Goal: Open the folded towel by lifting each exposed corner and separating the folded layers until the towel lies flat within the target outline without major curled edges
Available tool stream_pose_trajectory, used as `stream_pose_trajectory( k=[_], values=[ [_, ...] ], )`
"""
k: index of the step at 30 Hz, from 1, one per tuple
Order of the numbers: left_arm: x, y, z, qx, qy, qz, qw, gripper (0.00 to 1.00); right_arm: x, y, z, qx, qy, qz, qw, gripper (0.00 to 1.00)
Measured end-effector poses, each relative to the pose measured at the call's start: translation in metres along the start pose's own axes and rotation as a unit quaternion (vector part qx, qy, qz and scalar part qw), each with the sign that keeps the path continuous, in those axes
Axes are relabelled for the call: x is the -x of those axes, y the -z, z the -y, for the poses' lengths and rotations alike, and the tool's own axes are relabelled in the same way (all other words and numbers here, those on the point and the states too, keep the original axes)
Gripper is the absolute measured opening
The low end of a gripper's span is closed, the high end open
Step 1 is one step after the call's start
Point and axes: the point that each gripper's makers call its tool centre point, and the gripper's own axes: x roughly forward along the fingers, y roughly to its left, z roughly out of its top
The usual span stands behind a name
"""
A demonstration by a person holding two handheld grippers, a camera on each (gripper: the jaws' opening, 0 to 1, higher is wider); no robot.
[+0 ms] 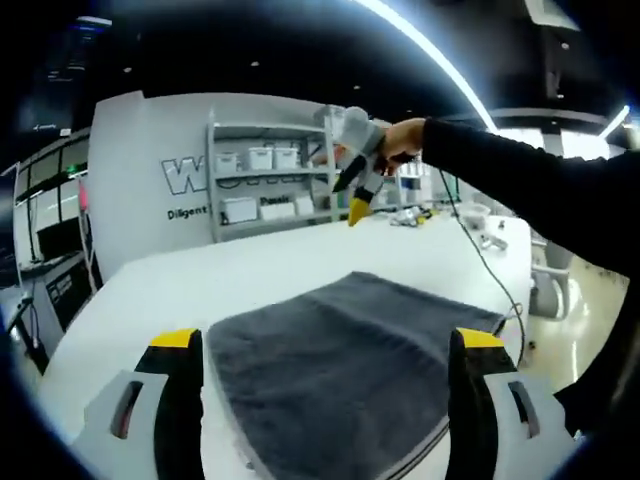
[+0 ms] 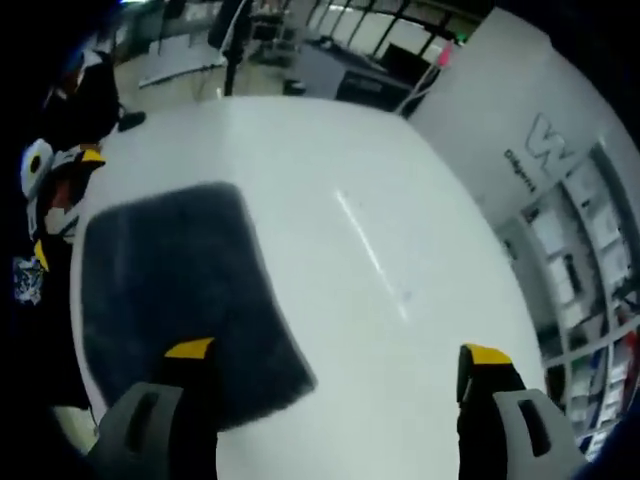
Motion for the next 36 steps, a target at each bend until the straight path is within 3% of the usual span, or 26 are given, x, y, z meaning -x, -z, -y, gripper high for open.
stream_pose_trajectory(
  k=[6, 15, 27, 29, 31, 34, 36],
  values=[
    [0.009, 0.015, -0.016, 0.021, -0.023, 0.0, 0.9995, 0.96, -0.002, -0.029, -0.006, 0.019, -0.006, 0.004, 0.9998, 1.0],
    [0.033, 0.012, -0.031, 0.036, -0.057, 0.027, 0.9974, 0.96, -0.001, -0.054, -0.012, 0.035, -0.005, 0.008, 0.9993, 1.0],
    [0.055, 0.028, -0.036, 0.071, -0.08, 0.034, 0.9937, 0.94, -0.022, -0.093, -0.046, 0.071, -0.017, 0.012, 0.9972, 1.0],
    [0.058, 0.03, -0.032, 0.091, -0.079, 0.043, 0.9918, 0.91, -0.025, -0.101, -0.052, 0.079, -0.02, 0.013, 0.9966, 1.0],
    [0.061, 0.031, -0.029, 0.14, -0.077, 0.063, 0.9852, 0.9, -0.027, -0.108, -0.057, 0.086, -0.021, 0.014, 0.996, 1.0],
    [0.061, 0.042, -0.022, 0.182, -0.063, 0.054, 0.9797, 0.9, -0.027, -0.117, -0.064, 0.098, -0.025, 0.015, 0.9947, 1.0],
    [0.061, 0.048, -0.018, 0.225, -0.053, 0.054, 0.9715, 0.89, -0.027, -0.122, -0.067, 0.104, -0.026, 0.016, 0.9941, 1.0]
  ],
)
